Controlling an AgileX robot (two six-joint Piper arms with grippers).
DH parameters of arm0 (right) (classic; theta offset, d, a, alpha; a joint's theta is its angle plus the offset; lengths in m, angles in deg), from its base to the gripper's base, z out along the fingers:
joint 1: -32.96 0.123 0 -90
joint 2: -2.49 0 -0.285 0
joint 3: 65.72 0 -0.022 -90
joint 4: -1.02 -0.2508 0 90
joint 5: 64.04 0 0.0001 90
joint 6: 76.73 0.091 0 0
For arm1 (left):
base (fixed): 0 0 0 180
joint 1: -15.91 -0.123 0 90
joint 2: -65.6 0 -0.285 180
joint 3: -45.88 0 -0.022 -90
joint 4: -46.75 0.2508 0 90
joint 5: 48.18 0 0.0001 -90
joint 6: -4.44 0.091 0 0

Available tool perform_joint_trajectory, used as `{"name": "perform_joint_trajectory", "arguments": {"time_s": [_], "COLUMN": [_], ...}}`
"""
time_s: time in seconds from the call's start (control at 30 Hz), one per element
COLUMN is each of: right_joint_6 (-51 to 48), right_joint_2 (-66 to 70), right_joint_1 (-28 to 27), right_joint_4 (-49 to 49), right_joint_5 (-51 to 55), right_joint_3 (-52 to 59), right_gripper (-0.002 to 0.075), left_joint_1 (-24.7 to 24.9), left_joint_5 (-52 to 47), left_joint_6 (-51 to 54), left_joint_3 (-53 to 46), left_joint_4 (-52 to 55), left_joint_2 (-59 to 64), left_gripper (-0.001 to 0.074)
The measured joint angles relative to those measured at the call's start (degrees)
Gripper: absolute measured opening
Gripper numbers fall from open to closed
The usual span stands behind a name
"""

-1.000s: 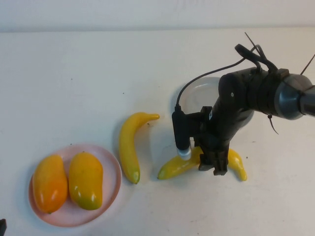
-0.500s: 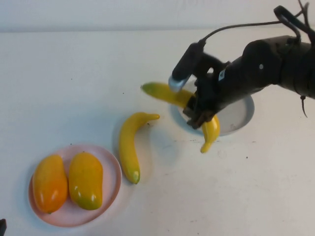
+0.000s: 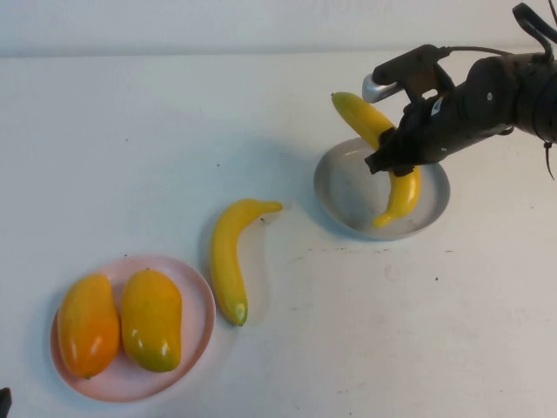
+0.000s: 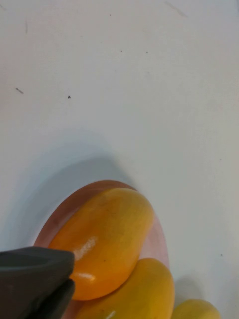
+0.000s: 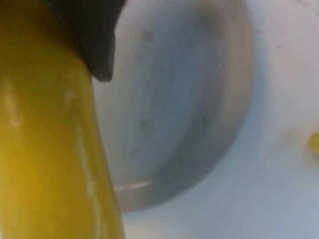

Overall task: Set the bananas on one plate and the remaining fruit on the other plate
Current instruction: Put another type of fruit in the right plate

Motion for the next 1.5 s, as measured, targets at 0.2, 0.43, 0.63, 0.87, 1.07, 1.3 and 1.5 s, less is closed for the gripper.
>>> {"name": "perform_joint_trajectory", "arguments": {"time_s": [0.2, 0.43, 0.63, 0.87, 1.07, 1.3, 1.5], "right_joint_6": [0.6, 0.8, 1.6, 3.6, 8.0, 9.8, 15.5], "right_joint_2": [5.2, 8.4, 9.0, 9.3, 9.5, 9.5, 9.5], "right_joint_1": [-2.0, -2.6, -2.7, -3.0, -3.1, -1.6, 6.1], "right_joint_4": [0.4, 0.8, 1.0, 1.0, 3.2, 2.7, -3.6], "right_joint_5": [6.2, 10.8, 11.7, 14.4, 17.0, 25.6, 31.9], "right_joint_3": [-6.1, -9.9, -10.3, -11.6, -15.3, -21.7, -24.5], "right_gripper": [0.0314, 0.0314, 0.0322, 0.0357, 0.0476, 0.0545, 0.0549], "left_joint_1": [0.0, 0.0, 0.0, 0.0, 0.0, 0.0, 0.0], "left_joint_5": [0.0, 0.0, 0.0, 0.0, 0.0, 0.0, 0.0], "left_joint_6": [0.0, 0.0, 0.0, 0.0, 0.0, 0.0, 0.0], "left_joint_3": [0.0, 0.0, 0.0, 0.0, 0.0, 0.0, 0.0], "left_joint_4": [0.0, 0.0, 0.0, 0.0, 0.0, 0.0, 0.0], "left_joint_2": [0.0, 0.0, 0.0, 0.0, 0.0, 0.0, 0.0], "left_gripper": [-0.0004, -0.0004, -0.0004, -0.0004, -0.0004, -0.0004, -0.0004]}}
